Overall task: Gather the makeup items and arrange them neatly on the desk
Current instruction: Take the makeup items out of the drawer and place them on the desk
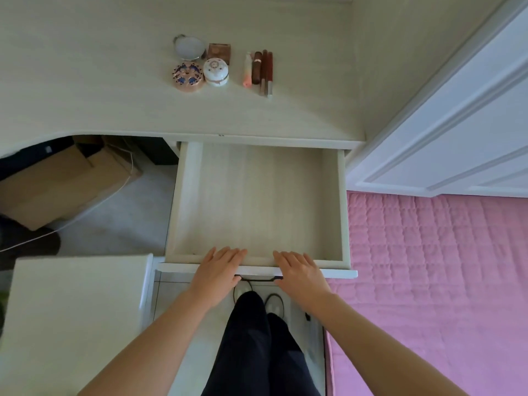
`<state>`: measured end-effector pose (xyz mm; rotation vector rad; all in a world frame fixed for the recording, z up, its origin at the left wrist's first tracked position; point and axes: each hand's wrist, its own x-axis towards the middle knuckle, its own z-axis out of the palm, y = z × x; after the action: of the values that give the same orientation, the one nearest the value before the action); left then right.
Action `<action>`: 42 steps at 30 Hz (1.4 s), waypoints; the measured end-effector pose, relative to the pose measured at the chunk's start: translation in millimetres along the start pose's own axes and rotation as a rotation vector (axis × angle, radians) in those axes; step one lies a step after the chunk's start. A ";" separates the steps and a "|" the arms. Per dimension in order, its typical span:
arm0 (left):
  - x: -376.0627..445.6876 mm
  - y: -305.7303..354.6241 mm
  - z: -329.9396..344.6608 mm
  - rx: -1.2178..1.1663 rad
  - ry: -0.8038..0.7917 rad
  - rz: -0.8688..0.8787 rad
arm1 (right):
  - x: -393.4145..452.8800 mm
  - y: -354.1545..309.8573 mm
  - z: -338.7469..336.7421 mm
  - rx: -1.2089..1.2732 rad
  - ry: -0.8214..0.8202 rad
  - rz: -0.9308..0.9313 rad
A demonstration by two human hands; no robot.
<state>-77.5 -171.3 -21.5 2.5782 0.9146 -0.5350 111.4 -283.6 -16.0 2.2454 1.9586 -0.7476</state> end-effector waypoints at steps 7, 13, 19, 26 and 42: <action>-0.1 -7.0 -0.9 0.102 0.139 0.121 | 2.3 5.7 4.9 -0.132 -0.121 0.005; 1.7 -10.5 -7.8 0.171 0.147 0.173 | 5.9 6.1 0.7 -0.138 -0.130 0.022; 13.5 -17.1 -18.7 0.182 0.152 0.187 | 13.4 7.4 -8.9 -0.143 -0.117 0.045; 41.7 -30.0 -39.2 0.189 0.166 0.177 | 43.9 14.2 -26.3 -0.157 -0.125 0.051; 101.1 -40.7 -74.3 0.160 0.129 0.102 | 101.6 47.2 -67.2 -0.186 -0.156 -0.021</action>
<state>-14.2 -56.0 -11.4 2.8146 0.8043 -0.4338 184.1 -175.3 -9.8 2.0014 1.8963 -0.6878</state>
